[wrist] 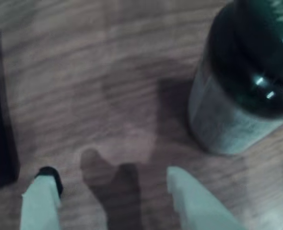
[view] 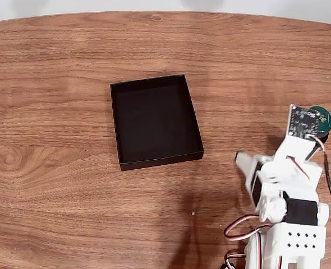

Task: Pick up the pill bottle and place it in the black box.

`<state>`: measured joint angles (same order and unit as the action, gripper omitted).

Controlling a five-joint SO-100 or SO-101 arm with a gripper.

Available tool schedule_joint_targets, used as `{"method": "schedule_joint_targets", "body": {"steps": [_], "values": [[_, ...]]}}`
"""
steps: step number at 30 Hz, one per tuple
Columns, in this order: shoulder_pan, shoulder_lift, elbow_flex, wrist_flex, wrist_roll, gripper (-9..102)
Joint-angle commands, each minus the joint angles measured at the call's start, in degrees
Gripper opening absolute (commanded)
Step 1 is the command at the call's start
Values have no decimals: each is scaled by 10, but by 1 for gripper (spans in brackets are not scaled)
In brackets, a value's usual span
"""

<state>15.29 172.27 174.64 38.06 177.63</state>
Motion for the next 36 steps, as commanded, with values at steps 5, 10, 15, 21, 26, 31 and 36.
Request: {"method": "schedule_joint_targets", "body": {"steps": [5, 10, 15, 21, 26, 31, 36], "values": [[56, -66, -11, -132, 18, 32], [62, -76, -11, -149, 24, 38], [66, -77, -11, -145, 28, 41], [52, -67, -16, -30, 0, 40], [27, -25, -47, 155, -60, 38], [34, -12, -89, 279, -93, 38], [90, -26, -85, 249, -58, 39]]}}
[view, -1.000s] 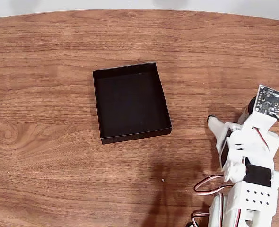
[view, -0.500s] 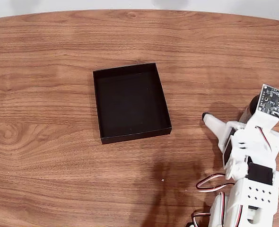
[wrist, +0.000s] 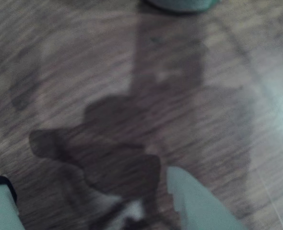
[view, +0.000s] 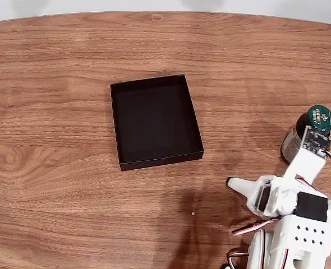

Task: Pick up the pill bottle and place it in the black box.

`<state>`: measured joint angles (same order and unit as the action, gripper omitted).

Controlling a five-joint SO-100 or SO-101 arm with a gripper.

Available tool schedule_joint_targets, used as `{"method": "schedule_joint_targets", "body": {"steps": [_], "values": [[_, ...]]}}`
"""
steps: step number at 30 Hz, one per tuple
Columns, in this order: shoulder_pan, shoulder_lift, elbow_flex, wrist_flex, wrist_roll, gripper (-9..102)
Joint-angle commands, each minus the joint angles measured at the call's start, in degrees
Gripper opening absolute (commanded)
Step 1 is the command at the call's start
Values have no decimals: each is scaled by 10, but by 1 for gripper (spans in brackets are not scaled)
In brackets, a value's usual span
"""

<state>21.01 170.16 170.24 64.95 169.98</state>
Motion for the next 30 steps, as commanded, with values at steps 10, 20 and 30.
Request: {"method": "schedule_joint_targets", "body": {"steps": [10, 20, 30], "values": [[91, -27, 33, -243, 89, 46], [82, -36, 33, -317, 61, 47], [98, -69, 33, -364, 98, 48]]}}
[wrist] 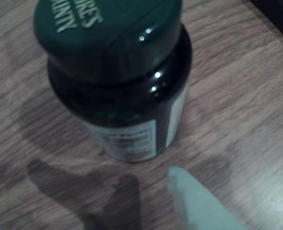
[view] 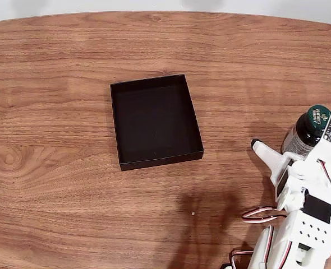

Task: Pick up the pill bottle and place it in the black box.

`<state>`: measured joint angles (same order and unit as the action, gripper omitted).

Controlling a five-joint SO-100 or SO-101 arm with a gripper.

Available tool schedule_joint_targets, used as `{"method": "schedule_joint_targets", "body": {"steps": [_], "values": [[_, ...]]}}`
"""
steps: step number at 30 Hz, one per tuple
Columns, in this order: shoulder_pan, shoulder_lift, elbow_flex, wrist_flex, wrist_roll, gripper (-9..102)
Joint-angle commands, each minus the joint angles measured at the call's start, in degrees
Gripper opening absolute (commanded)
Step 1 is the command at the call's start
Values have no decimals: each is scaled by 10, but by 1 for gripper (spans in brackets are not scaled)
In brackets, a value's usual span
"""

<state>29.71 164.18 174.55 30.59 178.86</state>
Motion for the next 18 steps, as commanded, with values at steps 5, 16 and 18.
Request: {"method": "schedule_joint_targets", "body": {"steps": [5, 16, 18], "values": [[21, -32, -11, -47, 11, 48], [33, -60, -13, -83, 19, 47], [40, -77, -14, -105, 23, 47]]}}
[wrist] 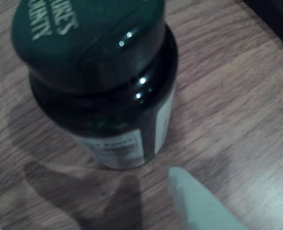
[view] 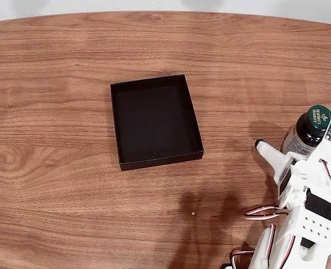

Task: Pick up the pill bottle and place it in the black box.

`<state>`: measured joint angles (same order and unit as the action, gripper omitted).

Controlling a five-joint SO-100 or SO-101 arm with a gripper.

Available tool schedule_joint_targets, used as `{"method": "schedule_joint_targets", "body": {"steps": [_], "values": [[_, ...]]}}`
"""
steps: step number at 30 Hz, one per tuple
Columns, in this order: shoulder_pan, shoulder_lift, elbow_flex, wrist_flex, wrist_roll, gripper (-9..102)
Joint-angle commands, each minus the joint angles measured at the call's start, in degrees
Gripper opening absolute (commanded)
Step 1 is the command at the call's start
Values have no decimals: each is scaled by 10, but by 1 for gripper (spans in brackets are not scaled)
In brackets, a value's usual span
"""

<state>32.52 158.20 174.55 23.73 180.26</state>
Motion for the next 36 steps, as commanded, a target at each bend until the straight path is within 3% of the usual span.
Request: {"method": "schedule_joint_targets", "body": {"steps": [1, 18, 36], "values": [[16, -29, -15, -49, 10, 47], [5, -133, -18, -188, -7, 46], [-26, -298, -21, -452, -21, 44]]}}
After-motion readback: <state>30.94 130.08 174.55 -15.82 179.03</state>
